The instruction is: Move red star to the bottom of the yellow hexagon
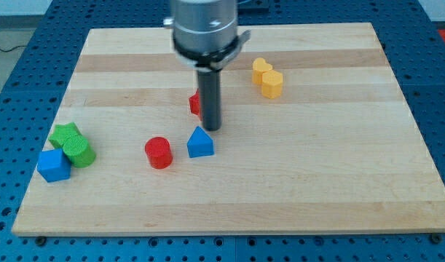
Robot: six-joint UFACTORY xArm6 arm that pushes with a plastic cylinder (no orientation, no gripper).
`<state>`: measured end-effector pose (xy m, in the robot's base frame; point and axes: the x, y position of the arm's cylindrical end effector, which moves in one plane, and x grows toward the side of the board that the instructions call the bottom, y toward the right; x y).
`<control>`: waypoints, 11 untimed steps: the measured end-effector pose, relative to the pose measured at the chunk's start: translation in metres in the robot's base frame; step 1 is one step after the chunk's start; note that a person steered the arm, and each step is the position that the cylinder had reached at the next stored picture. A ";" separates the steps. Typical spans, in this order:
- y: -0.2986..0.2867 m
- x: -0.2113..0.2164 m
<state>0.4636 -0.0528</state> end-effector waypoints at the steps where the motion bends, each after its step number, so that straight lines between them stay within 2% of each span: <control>1: -0.048 0.004; 3: -0.036 -0.064; 4: 0.028 -0.063; 5: 0.064 -0.063; 6: 0.021 -0.062; 7: -0.017 -0.038; 8: -0.009 -0.014; 10: 0.075 -0.025; 11: 0.097 -0.030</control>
